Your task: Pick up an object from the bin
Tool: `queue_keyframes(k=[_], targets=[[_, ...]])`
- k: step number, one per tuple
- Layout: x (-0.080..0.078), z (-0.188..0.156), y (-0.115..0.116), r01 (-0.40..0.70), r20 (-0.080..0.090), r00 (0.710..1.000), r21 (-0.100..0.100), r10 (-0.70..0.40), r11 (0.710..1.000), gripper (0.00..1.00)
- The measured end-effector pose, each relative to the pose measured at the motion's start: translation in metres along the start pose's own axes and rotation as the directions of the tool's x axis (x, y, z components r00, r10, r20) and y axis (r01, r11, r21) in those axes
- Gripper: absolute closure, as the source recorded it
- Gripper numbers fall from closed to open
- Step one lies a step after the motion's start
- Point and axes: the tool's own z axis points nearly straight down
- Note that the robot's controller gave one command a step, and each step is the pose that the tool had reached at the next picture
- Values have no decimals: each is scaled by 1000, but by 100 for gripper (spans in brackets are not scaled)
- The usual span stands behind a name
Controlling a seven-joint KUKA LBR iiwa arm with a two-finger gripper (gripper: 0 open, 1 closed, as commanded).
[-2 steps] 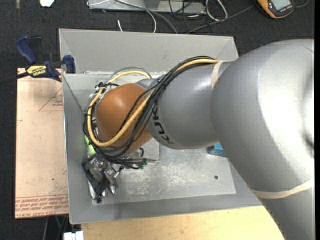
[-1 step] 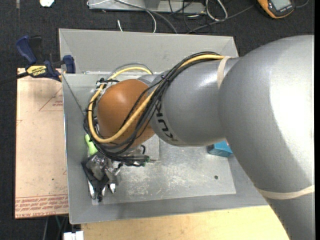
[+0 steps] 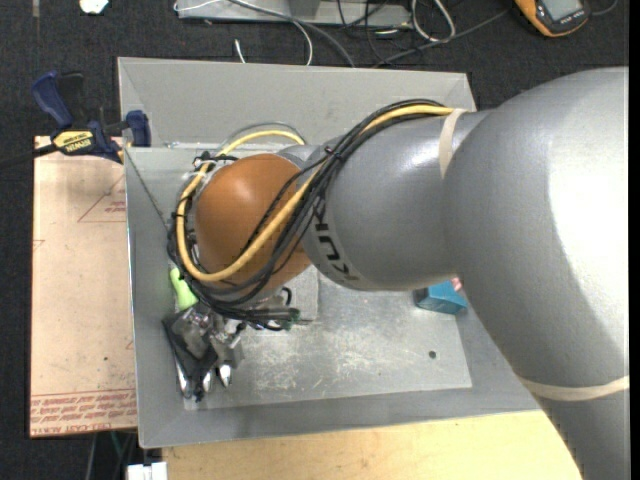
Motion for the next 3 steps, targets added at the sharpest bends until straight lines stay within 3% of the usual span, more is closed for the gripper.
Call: queue_keyframes(k=[1,2,3], targets=[[-1,-43,1,-1,2,1000,1,1,1000,100],[0,-37,1,-3,-2,1000,-2,3,1000,100],[-4,-97,0,-5,12,1000,3,5,1000,100]])
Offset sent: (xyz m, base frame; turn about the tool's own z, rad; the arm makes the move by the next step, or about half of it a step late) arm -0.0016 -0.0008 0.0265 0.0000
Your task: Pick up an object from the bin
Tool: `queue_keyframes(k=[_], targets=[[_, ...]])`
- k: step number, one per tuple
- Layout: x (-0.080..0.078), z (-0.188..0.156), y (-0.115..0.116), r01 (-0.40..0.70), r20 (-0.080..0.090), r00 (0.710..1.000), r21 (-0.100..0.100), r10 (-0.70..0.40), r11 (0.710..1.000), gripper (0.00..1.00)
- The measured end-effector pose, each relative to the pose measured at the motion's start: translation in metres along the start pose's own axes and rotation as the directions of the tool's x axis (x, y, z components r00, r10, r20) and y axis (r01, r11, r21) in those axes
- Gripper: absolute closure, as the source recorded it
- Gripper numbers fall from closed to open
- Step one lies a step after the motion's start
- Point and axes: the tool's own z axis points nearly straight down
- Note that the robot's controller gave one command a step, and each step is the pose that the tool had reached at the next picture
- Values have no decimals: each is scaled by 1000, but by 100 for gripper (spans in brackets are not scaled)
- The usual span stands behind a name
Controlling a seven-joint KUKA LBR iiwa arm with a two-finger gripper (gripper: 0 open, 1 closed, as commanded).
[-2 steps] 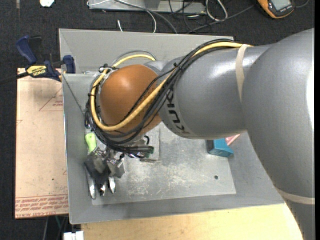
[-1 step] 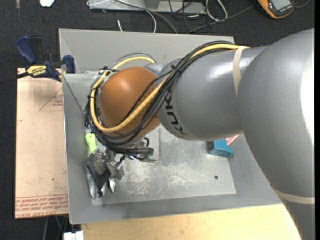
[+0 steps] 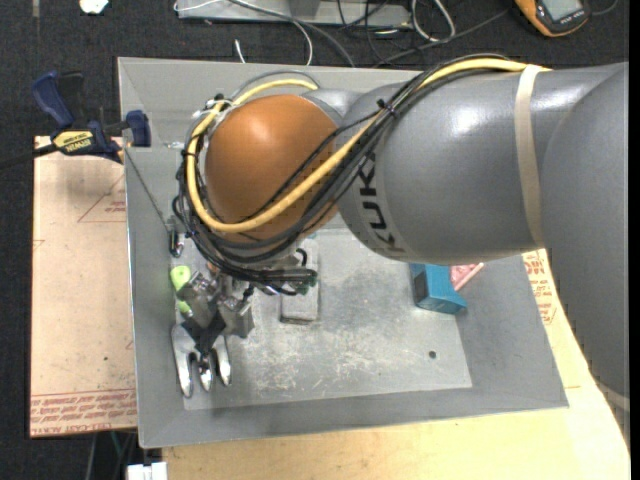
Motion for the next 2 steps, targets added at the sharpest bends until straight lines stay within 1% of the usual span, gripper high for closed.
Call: queue_keyframes(k=[1,2], targets=[[5,38,2,-1,-17,1000,-10,1,1000,100],[-1,-12,0,-3,4,1000,-1,3,1000,100]])
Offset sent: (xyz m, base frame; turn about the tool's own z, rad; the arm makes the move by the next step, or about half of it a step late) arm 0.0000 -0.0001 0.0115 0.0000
